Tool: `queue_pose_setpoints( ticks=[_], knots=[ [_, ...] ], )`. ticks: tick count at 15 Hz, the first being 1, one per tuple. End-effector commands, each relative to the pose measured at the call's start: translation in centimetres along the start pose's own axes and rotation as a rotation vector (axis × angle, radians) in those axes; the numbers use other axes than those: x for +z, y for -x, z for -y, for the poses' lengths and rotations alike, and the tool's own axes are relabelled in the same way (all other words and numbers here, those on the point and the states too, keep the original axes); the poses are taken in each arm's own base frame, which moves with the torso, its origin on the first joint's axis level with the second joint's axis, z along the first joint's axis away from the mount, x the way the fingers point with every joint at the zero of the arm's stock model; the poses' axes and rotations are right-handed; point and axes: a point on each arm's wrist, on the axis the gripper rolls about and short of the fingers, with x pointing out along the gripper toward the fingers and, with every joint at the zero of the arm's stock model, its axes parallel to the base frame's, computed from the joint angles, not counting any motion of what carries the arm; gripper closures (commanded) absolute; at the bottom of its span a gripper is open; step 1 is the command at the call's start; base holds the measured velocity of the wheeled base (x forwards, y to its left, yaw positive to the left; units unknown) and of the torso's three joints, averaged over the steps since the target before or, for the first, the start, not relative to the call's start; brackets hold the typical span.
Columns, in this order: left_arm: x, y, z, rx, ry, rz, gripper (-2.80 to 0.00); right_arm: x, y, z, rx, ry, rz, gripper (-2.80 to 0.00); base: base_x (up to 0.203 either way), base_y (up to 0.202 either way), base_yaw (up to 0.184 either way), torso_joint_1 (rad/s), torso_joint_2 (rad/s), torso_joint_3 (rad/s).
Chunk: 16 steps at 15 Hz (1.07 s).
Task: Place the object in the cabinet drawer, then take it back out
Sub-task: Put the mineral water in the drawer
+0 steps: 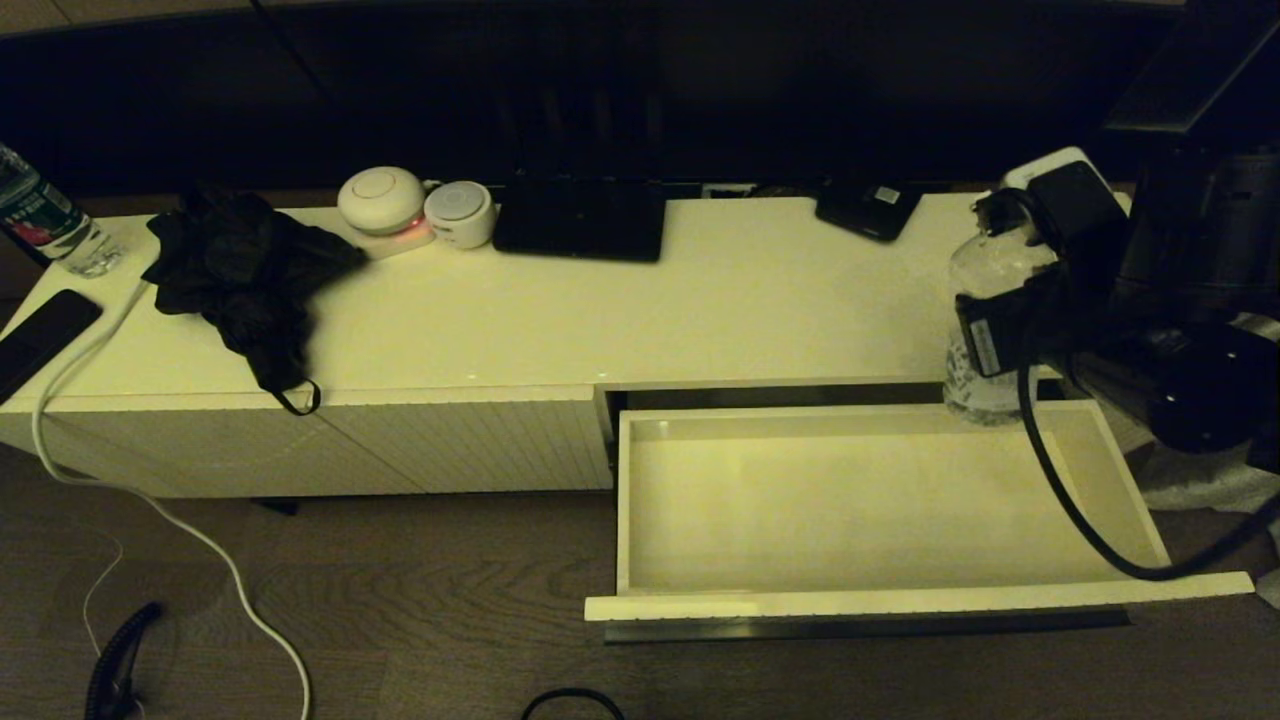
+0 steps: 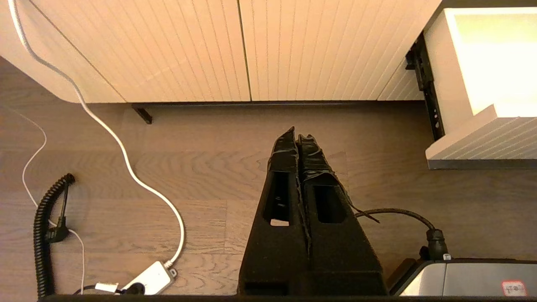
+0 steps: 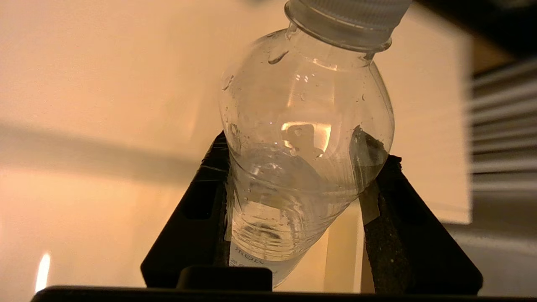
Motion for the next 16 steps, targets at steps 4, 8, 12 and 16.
queue_pose_setpoints(
  ticks=[4,8,12,16],
  knots=[
    [0.0,0.0,0.0,0.0,0.0,0.001,0.0,-1.6,4.5,1.3,0.285,0.283,-0.079,0.0,0.0,0.0,0.0,0.0,0.0,0.0],
    [0.0,0.0,0.0,0.0,0.0,0.001,0.0,-2.9,4.4,1.4,0.407,0.506,-0.059,0.0,0.0,0.0,0.0,0.0,0.0,0.0],
    [0.0,0.0,0.0,0.0,0.0,0.001,0.0,-5.1,4.0,1.5,0.52,0.787,-0.056,0.0,0.0,0.0,0.0,0.0,0.0,0.0],
    [0.0,0.0,0.0,0.0,0.0,0.002,0.0,-7.3,3.1,1.3,0.632,1.02,-0.065,0.0,0.0,0.0,0.0,0.0,0.0,0.0]
  ],
)
